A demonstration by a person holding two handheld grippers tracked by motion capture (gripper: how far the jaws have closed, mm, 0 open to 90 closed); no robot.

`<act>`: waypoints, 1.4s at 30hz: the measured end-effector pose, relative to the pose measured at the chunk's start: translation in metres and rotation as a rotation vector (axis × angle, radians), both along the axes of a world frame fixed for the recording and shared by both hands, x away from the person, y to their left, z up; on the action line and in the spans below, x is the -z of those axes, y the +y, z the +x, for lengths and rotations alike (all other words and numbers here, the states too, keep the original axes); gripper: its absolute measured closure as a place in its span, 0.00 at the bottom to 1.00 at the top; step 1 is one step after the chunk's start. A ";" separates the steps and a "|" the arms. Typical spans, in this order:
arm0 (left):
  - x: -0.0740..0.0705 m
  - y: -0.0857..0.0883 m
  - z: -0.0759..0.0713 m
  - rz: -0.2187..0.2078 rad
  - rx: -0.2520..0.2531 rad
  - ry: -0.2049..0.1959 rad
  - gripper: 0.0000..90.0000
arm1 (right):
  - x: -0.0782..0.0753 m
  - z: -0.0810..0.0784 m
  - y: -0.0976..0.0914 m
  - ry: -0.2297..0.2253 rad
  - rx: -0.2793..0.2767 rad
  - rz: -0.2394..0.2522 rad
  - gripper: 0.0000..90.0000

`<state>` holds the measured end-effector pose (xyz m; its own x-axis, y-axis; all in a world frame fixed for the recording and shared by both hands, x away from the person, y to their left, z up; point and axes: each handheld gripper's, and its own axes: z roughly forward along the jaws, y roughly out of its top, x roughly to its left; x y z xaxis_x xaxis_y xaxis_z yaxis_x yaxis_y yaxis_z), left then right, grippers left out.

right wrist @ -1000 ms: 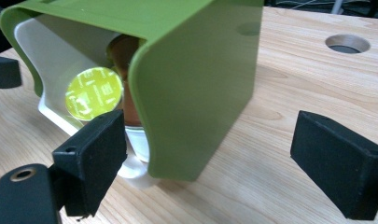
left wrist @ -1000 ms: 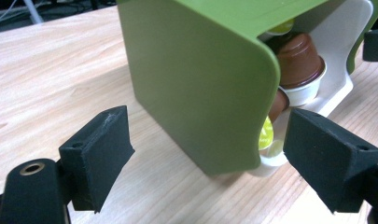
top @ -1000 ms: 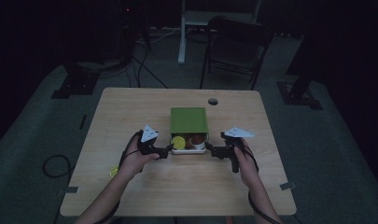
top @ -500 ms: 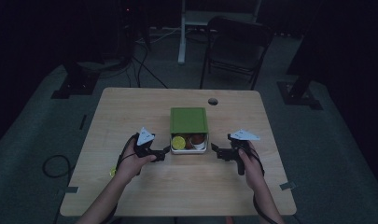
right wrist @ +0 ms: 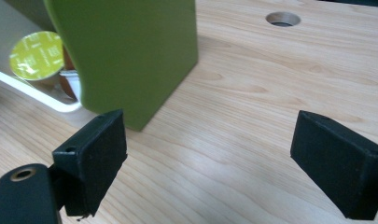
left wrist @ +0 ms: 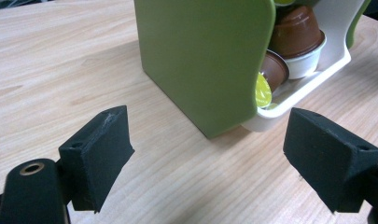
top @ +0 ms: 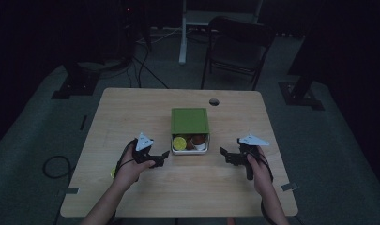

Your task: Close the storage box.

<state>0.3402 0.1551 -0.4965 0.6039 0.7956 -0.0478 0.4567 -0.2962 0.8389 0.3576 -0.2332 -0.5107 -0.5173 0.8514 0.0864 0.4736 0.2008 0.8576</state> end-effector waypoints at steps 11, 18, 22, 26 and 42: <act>0.010 0.000 -0.012 0.002 0.006 0.031 0.17 | 0.009 -0.010 -0.020 0.002 0.058 -0.031 0.12; 0.016 0.000 -0.020 0.018 -0.003 0.044 0.17 | 0.016 -0.019 -0.032 0.014 0.092 -0.069 0.12; 0.017 -0.002 -0.026 0.041 -0.002 0.035 0.17 | 0.018 -0.024 -0.039 0.016 0.112 -0.079 0.12; 0.019 -0.003 -0.031 0.042 0.004 0.046 0.17 | 0.021 -0.029 -0.046 0.023 0.131 -0.086 0.12; 0.030 0.000 -0.047 0.061 -0.027 0.080 0.17 | 0.034 -0.042 -0.070 0.060 0.288 -0.186 0.12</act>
